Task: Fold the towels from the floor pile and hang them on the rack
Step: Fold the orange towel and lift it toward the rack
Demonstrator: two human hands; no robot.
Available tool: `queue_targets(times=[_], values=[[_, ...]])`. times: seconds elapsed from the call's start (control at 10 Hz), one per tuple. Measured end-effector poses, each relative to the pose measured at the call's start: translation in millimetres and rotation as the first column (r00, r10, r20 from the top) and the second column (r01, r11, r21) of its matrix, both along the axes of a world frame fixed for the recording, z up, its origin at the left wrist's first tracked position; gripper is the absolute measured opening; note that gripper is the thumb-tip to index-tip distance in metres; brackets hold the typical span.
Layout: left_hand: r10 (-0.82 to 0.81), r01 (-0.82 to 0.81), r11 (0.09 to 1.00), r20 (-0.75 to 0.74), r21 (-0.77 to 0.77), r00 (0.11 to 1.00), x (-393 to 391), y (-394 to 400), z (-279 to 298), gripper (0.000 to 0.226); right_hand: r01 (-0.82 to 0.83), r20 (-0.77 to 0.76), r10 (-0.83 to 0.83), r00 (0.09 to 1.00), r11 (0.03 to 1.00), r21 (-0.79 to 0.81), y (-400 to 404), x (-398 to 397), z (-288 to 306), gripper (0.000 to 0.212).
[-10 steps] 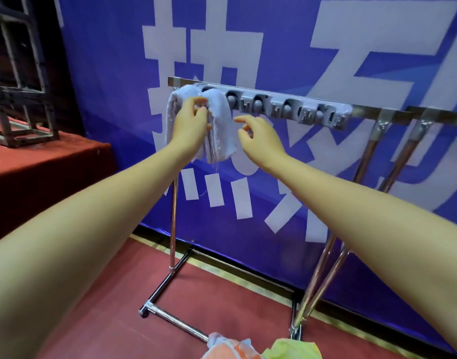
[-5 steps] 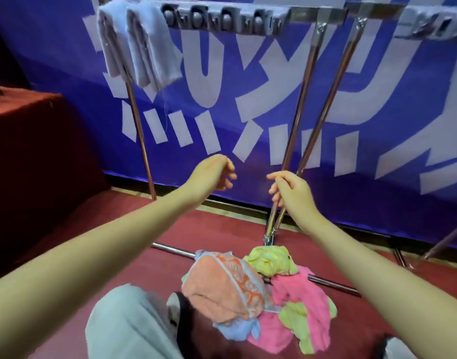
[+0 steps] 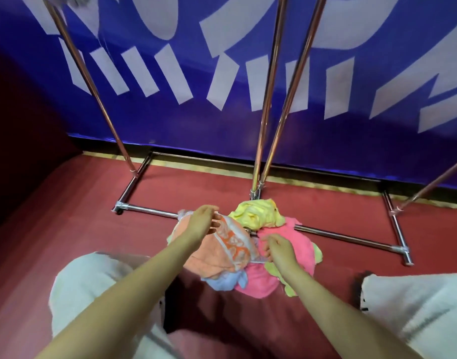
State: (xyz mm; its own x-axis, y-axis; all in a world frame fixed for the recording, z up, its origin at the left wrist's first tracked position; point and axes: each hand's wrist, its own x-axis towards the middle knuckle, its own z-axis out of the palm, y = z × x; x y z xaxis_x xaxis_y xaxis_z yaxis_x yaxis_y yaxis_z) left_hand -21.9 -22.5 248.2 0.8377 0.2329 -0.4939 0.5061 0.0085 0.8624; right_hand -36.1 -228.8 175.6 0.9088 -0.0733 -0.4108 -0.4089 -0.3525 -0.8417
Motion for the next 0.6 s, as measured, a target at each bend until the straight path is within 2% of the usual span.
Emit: queue_targets(times=[0.1, 0.2, 0.3, 0.4, 0.5, 0.6], values=[[-0.052, 0.055, 0.997, -0.062, 0.052, 0.997, 9.8, -3.0, -41.7, 0.02, 0.023, -0.126, -0.027, 0.992, 0.999, -0.035, -4.0, 5.1, -61.7, 0.036], [-0.114, 0.133, 0.976, -0.114, 0.173, 0.987, 30.9, -8.8, -80.4, 0.019, 0.112, -0.279, -0.121, 0.953, 0.993, -0.046, -4.2, 8.0, -85.2, 0.029], [-0.272, 0.309, 0.897, -0.156, 0.317, 0.95, 58.5, -21.9, -117.0, 0.022, 0.168, -0.404, -0.192, 0.895, 0.981, -0.093, -8.8, 16.5, -139.1, 0.031], [-0.456, 0.512, 0.739, -0.235, 0.437, 0.858, 87.7, -36.0, -148.4, 0.028, 0.194, -0.483, -0.234, 0.844, 0.972, -0.131, 0.0, 23.6, -186.3, 0.033], [-0.58, 0.65, 0.565, -0.316, 0.507, 0.751, 114.4, -45.7, -183.2, 0.032, 0.286, -0.571, -0.254, 0.781, 0.958, -0.034, 20.8, 30.6, -203.0, 0.022], [-0.642, 0.758, 0.418, -0.428, 0.502, 0.637, 132.1, -53.0, -210.2, 0.034, 0.344, -0.632, -0.245, 0.736, 0.938, 0.037, 38.2, 43.4, -219.7, 0.029]])
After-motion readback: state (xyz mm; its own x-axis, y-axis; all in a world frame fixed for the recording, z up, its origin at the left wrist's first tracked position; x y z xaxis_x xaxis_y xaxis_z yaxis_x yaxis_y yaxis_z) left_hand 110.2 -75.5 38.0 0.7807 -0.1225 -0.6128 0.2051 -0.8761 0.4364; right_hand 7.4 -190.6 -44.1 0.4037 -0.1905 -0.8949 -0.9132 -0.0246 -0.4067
